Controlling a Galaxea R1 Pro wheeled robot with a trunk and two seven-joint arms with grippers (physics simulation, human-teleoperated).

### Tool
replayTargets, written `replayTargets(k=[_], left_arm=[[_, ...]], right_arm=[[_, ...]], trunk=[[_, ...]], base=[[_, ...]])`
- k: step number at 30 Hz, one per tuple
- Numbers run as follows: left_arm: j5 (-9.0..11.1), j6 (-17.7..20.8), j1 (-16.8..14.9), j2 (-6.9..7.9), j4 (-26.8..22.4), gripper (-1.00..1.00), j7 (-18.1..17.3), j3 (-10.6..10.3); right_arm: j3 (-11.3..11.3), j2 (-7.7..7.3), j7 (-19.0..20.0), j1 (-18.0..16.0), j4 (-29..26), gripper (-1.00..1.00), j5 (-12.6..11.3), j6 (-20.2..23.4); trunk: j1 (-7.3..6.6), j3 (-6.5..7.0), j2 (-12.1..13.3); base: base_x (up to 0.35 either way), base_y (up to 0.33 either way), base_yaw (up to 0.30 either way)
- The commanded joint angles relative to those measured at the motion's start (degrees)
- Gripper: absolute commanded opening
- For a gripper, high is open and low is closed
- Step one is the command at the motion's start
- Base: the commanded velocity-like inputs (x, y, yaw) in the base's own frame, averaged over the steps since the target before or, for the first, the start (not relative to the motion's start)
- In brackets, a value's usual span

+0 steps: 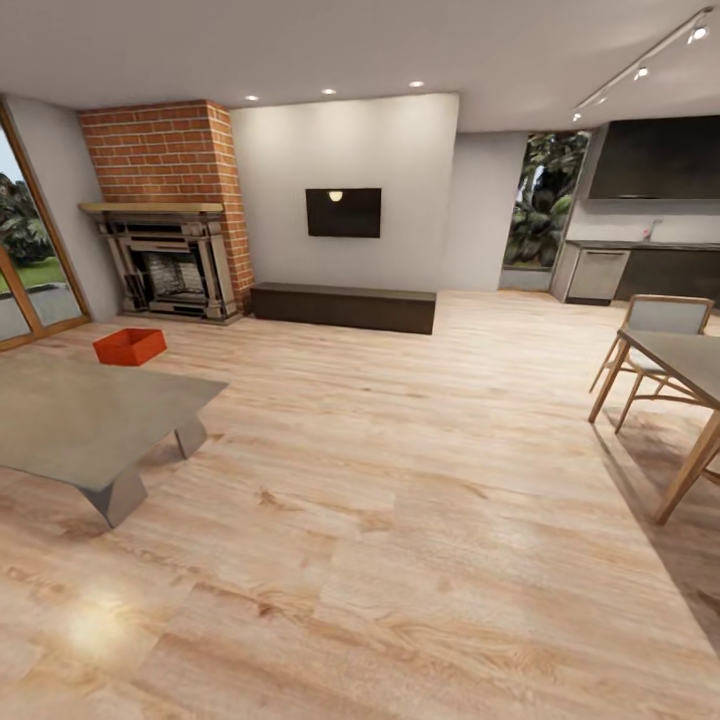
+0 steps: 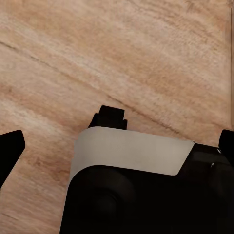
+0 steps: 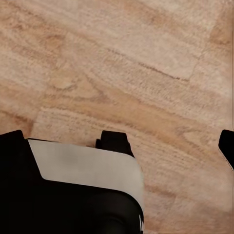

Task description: Move the two storage containers from the living room to the garage. In the garage, place one container on the floor and stack the other container on top of it (either order is fine).

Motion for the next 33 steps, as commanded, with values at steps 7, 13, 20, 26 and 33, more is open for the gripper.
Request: replayTargets(k=[7,13,20,26,33], left_arm=[[0.35,0.17,-0.06,-0.02,-0.01,1.0,0.16,-0.04],[0.35,0.17,-0.04,-0.02,-0.01,1.0,0.16,-0.04],[0.37,0.17,-0.05,-0.02,-0.01,1.0,0.16,-0.04],[0.37,0.17,-0.03,-0.02,-0.01,1.0,0.16,-0.04],[0.37,0.17,-0.04,-0.02,-0.01,1.0,0.16,-0.04]], right_arm=[[0.48,0.05,0.02,-0.08,0.18,1.0,-0.5,-0.27],[0.48,0.05,0.03,-0.07,0.18,1.0,-0.52,-0.24],[0.48,-0.01,0.03,-0.07,0.18,1.0,-0.5,-0.24],[0.47,0.01,0.03,-0.07,0.18,1.0,-0.52,-0.23],[0.48,0.03,0.03,-0.08,0.18,1.0,-0.53,-0.23]], trunk=[[0.03,-0.05,-0.02],[0.03,-0.05,-0.02],[0.03,-0.05,-0.02],[0.03,-0.05,-0.02],[0.03,-0.05,-0.02]], base=[[0.322,0.0,0.0],[0.322,0.0,0.0],[0.322,0.0,0.0],[0.322,0.0,0.0],[0.322,0.0,0.0]])
